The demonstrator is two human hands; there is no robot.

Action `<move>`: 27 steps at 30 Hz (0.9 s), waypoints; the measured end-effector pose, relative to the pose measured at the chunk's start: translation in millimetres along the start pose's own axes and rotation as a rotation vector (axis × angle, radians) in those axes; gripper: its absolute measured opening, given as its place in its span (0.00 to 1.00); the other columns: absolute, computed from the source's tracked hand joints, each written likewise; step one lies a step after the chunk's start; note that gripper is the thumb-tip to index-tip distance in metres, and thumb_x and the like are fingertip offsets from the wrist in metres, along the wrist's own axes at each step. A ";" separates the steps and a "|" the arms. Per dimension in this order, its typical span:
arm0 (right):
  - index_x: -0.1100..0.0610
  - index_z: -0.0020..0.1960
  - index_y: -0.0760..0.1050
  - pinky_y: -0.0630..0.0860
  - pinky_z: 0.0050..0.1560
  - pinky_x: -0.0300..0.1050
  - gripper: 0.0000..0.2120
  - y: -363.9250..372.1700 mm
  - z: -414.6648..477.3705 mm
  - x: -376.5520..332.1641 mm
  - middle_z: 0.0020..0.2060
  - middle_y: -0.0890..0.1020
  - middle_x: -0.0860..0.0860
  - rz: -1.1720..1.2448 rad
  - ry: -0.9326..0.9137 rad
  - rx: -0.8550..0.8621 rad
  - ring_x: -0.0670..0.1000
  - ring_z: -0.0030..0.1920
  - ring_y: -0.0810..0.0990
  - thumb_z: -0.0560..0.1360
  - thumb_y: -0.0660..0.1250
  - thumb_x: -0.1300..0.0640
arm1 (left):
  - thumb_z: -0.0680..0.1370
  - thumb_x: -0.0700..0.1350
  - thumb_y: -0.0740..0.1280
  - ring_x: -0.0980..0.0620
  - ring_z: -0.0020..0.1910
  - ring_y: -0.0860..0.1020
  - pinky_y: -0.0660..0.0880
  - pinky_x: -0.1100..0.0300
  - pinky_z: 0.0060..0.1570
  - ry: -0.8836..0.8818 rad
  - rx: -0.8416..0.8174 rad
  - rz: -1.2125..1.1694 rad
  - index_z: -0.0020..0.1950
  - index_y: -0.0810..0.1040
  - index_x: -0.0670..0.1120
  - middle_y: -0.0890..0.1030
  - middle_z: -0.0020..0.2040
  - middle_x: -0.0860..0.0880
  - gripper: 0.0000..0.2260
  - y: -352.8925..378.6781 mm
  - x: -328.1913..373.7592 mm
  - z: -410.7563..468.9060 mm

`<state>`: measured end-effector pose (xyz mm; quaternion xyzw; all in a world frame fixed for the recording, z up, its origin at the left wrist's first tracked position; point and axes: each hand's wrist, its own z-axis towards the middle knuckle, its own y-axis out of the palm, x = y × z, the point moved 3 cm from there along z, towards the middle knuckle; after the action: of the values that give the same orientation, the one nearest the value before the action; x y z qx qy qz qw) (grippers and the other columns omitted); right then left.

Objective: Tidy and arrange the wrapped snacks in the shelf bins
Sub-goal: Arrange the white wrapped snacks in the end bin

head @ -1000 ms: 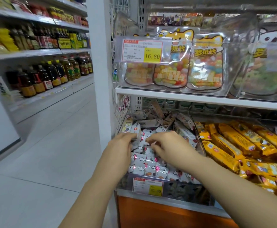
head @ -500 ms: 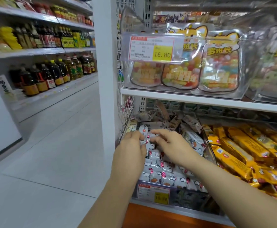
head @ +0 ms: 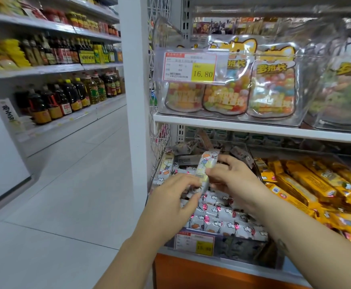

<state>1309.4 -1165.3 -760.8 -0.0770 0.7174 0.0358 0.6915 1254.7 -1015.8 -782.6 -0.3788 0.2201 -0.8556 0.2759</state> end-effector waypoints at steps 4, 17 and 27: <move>0.54 0.62 0.71 0.74 0.45 0.38 0.17 -6.7 -12.3 -7.8 0.37 0.83 0.45 -0.172 -0.102 -0.068 0.40 0.35 0.80 0.75 0.63 0.66 | 0.78 0.44 0.66 0.69 0.54 0.73 0.72 0.75 0.50 -0.265 0.109 -0.183 0.57 0.72 0.62 0.75 0.54 0.64 0.14 -10.1 -2.1 1.1; 0.48 0.54 0.66 0.76 0.39 0.35 0.16 -11.6 -20.5 -19.9 0.41 0.76 0.52 -0.361 -0.404 0.122 0.42 0.35 0.76 0.73 0.69 0.62 | 0.78 0.33 0.60 0.49 0.62 0.73 0.71 0.58 0.60 -0.334 -0.272 0.337 0.72 0.68 0.49 0.74 0.65 0.48 0.24 20.5 -33.4 9.0; 0.55 0.45 0.64 0.69 0.31 0.27 0.13 10.1 4.7 -16.3 0.32 0.71 0.44 -0.314 -0.370 0.113 0.33 0.28 0.73 0.73 0.70 0.60 | 0.83 0.50 0.49 0.48 0.71 0.65 0.57 0.49 0.72 -0.283 -0.518 0.497 0.74 0.63 0.48 0.62 0.75 0.48 0.20 31.7 -12.0 -0.6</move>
<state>1313.0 -1153.6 -745.4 -0.1407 0.5586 -0.0989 0.8114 1270.7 -1031.8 -807.8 -0.4854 0.4737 -0.6178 0.3979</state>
